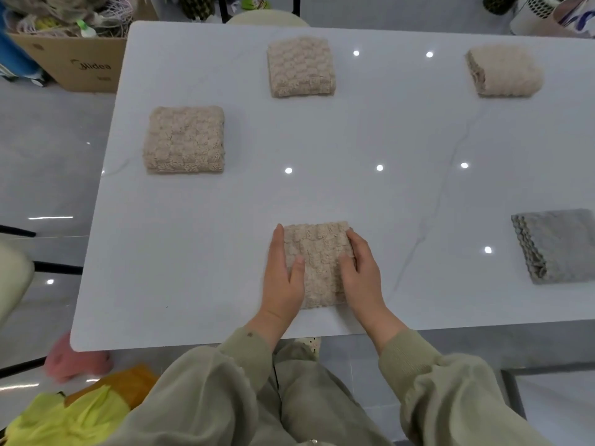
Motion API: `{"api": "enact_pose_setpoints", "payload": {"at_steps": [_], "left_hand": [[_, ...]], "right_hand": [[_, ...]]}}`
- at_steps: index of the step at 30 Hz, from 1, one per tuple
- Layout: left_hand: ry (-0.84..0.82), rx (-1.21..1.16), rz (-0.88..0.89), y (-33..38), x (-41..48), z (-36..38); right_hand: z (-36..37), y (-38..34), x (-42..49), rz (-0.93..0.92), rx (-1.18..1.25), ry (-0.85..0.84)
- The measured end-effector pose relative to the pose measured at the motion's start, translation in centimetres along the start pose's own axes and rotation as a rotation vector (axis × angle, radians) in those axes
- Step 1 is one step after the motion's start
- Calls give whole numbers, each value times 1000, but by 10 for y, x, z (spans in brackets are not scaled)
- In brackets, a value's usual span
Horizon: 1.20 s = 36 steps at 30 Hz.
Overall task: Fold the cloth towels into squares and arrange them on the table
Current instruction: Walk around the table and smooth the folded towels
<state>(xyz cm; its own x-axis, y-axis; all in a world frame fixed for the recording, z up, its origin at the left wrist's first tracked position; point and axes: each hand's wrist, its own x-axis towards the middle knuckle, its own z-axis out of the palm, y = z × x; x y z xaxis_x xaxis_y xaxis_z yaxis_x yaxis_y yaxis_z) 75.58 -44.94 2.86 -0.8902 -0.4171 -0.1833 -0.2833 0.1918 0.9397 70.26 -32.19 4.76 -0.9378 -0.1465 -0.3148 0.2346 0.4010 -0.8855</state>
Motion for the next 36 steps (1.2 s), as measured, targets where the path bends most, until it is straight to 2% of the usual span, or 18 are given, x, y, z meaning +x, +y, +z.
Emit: {"api": "enact_pose_setpoints", "payload": {"at_steps": [7,15,21,24,28,33,36], "left_hand": [[53,-133,-75,0,-13,-7],[-10,-29,-13,2,-17,-7],[-85,152,47,4,2,-41],[-234,222,139,15,32,-52],[-493,223,125,29,91,-61],[-852,178,125,38,143,-49],[-1043,167,135,40,157,-37]], "right_hand": [[-11,18,-11,28,136,82],[3,15,-20,-12,87,94],[-17,27,-30,114,149,373],[-13,29,-42,171,190,541],[11,26,-55,215,281,757],[72,14,-68,326,372,1085],[112,1,-63,359,437,1226]]}}
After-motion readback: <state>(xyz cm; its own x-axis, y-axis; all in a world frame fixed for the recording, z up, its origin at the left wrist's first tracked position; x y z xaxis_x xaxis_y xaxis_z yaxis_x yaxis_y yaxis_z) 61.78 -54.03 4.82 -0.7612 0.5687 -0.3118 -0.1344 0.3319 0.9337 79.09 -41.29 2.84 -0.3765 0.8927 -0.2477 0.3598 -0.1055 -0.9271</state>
